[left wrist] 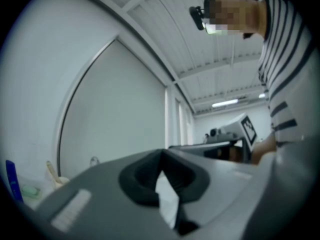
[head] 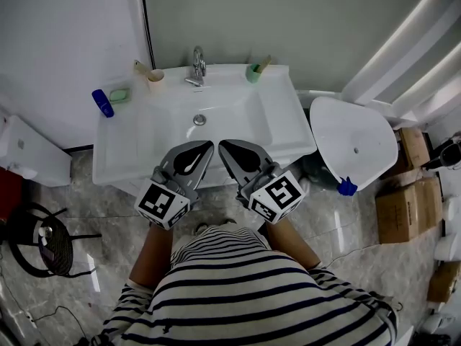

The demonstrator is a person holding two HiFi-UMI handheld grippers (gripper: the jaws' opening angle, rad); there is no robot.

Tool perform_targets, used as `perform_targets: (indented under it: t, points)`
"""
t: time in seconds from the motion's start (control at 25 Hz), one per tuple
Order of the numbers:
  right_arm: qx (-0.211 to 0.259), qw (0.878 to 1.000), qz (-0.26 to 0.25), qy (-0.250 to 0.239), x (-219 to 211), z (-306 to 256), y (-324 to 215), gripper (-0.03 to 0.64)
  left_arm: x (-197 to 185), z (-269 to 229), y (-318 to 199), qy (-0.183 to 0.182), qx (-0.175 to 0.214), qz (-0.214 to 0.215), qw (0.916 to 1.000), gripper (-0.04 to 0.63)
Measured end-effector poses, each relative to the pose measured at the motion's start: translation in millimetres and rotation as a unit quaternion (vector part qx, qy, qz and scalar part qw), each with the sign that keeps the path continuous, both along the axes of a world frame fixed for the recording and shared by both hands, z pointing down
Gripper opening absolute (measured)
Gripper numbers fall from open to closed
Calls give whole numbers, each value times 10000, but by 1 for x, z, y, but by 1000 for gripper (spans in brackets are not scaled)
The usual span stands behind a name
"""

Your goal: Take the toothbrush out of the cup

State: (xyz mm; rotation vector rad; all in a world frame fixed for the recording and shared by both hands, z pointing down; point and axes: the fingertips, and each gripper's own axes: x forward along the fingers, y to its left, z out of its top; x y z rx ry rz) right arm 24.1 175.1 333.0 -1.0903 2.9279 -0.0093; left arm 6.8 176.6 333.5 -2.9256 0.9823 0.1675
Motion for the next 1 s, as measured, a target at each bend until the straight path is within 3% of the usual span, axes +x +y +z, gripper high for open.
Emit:
perform_targets:
  t: [0.56, 1.0]
  points:
    - [-202, 9996, 189, 116, -9, 14, -24, 8, -13, 12, -21, 69, -225, 94, 9997, 6]
    - [-261, 9996, 30, 125, -3, 13, -87, 8, -2, 13, -82, -6, -308, -22, 9995, 6]
